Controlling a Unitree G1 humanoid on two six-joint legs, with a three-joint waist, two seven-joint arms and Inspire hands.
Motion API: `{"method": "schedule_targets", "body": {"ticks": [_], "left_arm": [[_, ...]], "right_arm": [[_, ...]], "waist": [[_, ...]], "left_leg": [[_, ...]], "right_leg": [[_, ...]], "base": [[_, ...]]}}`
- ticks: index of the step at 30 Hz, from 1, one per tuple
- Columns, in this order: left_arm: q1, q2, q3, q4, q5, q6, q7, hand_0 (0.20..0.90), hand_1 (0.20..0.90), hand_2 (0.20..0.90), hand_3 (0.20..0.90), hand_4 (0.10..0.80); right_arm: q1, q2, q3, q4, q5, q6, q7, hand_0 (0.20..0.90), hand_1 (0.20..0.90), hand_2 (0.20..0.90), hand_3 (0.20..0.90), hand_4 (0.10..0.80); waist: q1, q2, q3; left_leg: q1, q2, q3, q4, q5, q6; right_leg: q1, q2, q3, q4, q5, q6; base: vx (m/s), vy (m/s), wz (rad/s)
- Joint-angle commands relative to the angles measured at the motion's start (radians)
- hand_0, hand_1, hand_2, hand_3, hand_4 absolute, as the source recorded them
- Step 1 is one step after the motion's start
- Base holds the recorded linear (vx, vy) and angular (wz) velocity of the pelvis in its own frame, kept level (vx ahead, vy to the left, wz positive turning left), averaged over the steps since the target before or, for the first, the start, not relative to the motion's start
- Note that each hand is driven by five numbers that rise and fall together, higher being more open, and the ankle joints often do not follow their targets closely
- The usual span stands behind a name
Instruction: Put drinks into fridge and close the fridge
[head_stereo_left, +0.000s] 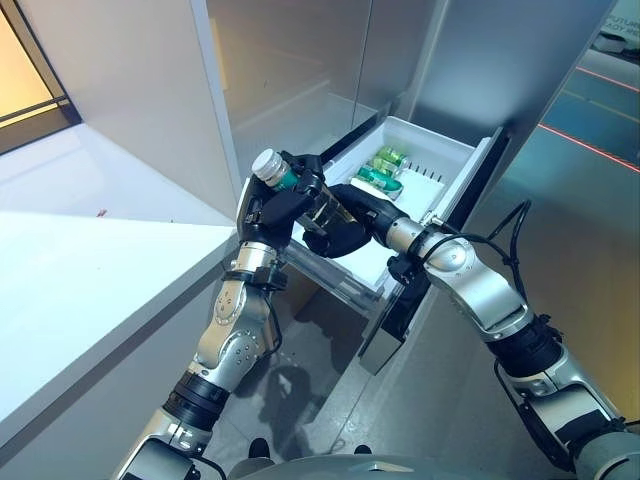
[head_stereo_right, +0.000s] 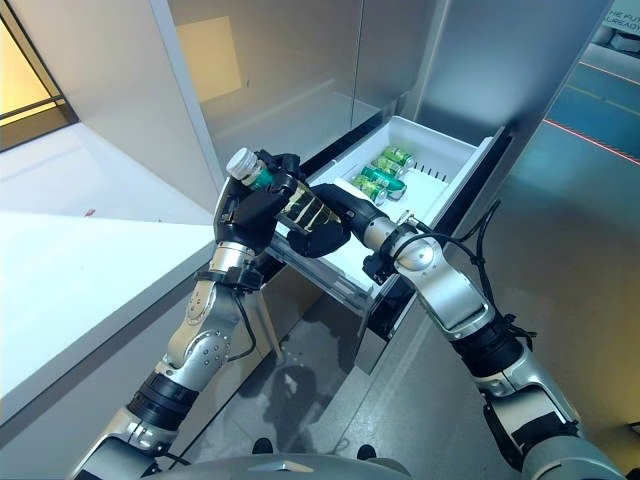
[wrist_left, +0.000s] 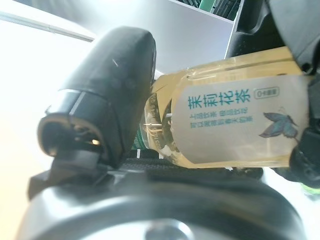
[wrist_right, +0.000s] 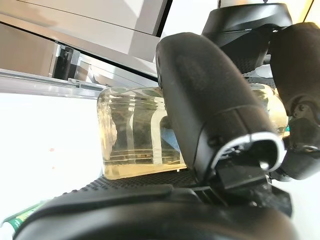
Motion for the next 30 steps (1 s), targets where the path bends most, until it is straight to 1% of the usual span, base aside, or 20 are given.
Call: {"method": "schedule_targets", "body": {"ticks": [1, 2, 3, 4, 7, 10, 12, 15, 19, 22, 26, 30], "left_arm": [[-0.242, -0.035, -0.034, -0.221, 0.104, -0.193, -0.149, 0.3, 0.3, 0.3, 0.2, 0.1], [-0.244, -0.03, -0.036, -0.226, 0.111, -0.184, -0.152, 0.316, 0.316, 0.316, 0.219, 0.119], [-0.245, -0.026, -0.037, -0.229, 0.114, -0.172, -0.15, 0.578, 0.578, 0.578, 0.524, 0.424], [-0.247, -0.02, -0.038, -0.233, 0.118, -0.161, -0.146, 0.9, 0.9, 0.9, 0.9, 0.8], [-0.247, -0.002, -0.036, -0.241, 0.126, -0.169, -0.141, 0.9, 0.9, 0.9, 0.9, 0.8], [-0.244, 0.016, -0.022, -0.259, 0.216, -0.191, -0.097, 0.9, 0.9, 0.9, 0.9, 0.8], [-0.248, 0.041, -0.008, -0.283, 0.299, -0.193, -0.055, 0.9, 0.9, 0.9, 0.9, 0.8], [-0.247, 0.068, 0.01, -0.299, 0.323, -0.198, -0.037, 0.9, 0.9, 0.9, 0.9, 0.8], [-0.243, 0.09, 0.034, -0.308, 0.323, -0.201, -0.028, 0.9, 0.9, 0.9, 0.9, 0.8], [-0.243, 0.09, 0.036, -0.308, 0.307, -0.198, -0.029, 0.9, 0.9, 0.9, 0.9, 0.8], [-0.227, 0.086, 0.04, -0.305, 0.258, -0.171, -0.048, 0.9, 0.9, 0.9, 0.9, 0.8], [-0.199, 0.089, 0.048, -0.294, 0.18, -0.161, -0.09, 0.9, 0.9, 0.9, 0.9, 0.8]], "right_arm": [[-0.126, 0.024, -0.07, -0.027, -0.08, -0.083, -0.069, 0.3, 0.3, 0.3, 0.2, 0.1], [-0.131, 0.019, -0.074, -0.027, -0.088, -0.088, -0.08, 0.3, 0.3, 0.3, 0.2, 0.1], [-0.134, 0.016, -0.078, -0.029, -0.102, -0.095, -0.089, 0.3, 0.3, 0.3, 0.2, 0.1], [-0.141, 0.01, -0.085, -0.032, -0.126, -0.109, -0.107, 0.3, 0.3, 0.3, 0.2, 0.1], [-0.167, -0.014, -0.109, -0.037, -0.148, -0.116, -0.149, 0.3, 0.3, 0.3, 0.2, 0.1], [-0.188, -0.04, -0.13, -0.046, -0.144, -0.106, -0.199, 0.3, 0.3, 0.3, 0.2, 0.1], [-0.21, -0.063, -0.15, -0.048, -0.124, -0.085, -0.229, 0.3, 0.3, 0.3, 0.2, 0.1], [-0.227, -0.089, -0.162, -0.047, -0.088, -0.066, -0.263, 0.3, 0.3, 0.3, 0.2, 0.1], [-0.242, -0.11, -0.176, -0.025, -0.047, -0.059, -0.304, 0.3, 0.3, 0.3, 0.2, 0.1], [-0.241, -0.113, -0.183, -0.015, -0.041, -0.058, -0.327, 0.3, 0.3, 0.3, 0.2, 0.1], [-0.23, -0.117, -0.198, 0.012, -0.048, -0.068, -0.365, 0.3, 0.3, 0.3, 0.2, 0.1], [-0.229, -0.126, -0.212, 0.065, -0.079, -0.083, -0.415, 0.3, 0.3, 0.3, 0.2, 0.1]], "waist": [[0.01, -0.003, -0.076], [0.01, -0.002, -0.076], [0.01, -0.001, -0.075], [0.01, 0.001, -0.075], [0.011, 0.004, -0.072], [0.012, 0.006, -0.07], [0.015, 0.007, -0.07], [0.018, 0.008, -0.071], [0.02, 0.011, -0.074], [0.02, 0.012, -0.075], [0.022, 0.015, -0.074], [0.03, 0.018, -0.072]], "left_leg": [[0.015, -0.001, -0.018, 0.001, -0.064, 0.02], [0.016, -0.002, -0.019, 0.001, -0.065, 0.021], [0.016, -0.002, -0.019, 0.001, -0.066, 0.021], [0.017, -0.003, -0.019, 0.001, -0.066, 0.022], [0.019, -0.004, -0.022, 0.001, -0.067, 0.022], [0.02, -0.005, -0.024, 0.001, -0.069, 0.023], [0.02, -0.007, -0.029, 0.001, -0.069, 0.022], [0.02, -0.007, -0.03, 0.001, -0.071, 0.021], [0.018, -0.009, -0.034, 0.001, -0.072, 0.021], [0.018, -0.01, -0.035, 0.001, -0.072, 0.021], [0.018, -0.011, -0.037, 0.001, -0.072, 0.02], [0.019, -0.013, -0.042, 0.001, -0.071, 0.021]], "right_leg": [[0.003, 0.087, -0.028, 0.013, -0.022, -0.064], [0.003, 0.087, -0.028, 0.014, -0.022, -0.063], [0.004, 0.087, -0.028, 0.013, -0.021, -0.063], [0.004, 0.087, -0.027, 0.013, -0.021, -0.063], [0.004, 0.088, -0.024, 0.014, -0.02, -0.063], [0.004, 0.089, -0.023, 0.016, -0.021, -0.062], [0.004, 0.088, -0.026, 0.018, -0.021, -0.062], [0.005, 0.087, -0.031, 0.016, -0.023, -0.06], [0.005, 0.087, -0.033, 0.013, -0.023, -0.061], [0.004, 0.088, -0.03, 0.011, -0.022, -0.061], [0.005, 0.087, -0.031, 0.011, -0.021, -0.061], [0.007, 0.086, -0.036, 0.011, -0.022, -0.063]], "base": [[0.0, 0.0, 0.0], [0.0, 0.0, 0.0], [0.0, 0.0, 0.0], [0.0, 0.0, 0.0], [0.0, 0.0, 0.0], [0.0, 0.0, 0.0], [0.0, 0.0, 0.0], [0.0, 0.0, 0.0], [0.0, 0.0, 0.0], [0.0, 0.0, 0.0], [0.0, 0.0, 0.0], [0.013, 0.007, 0.03]]}}
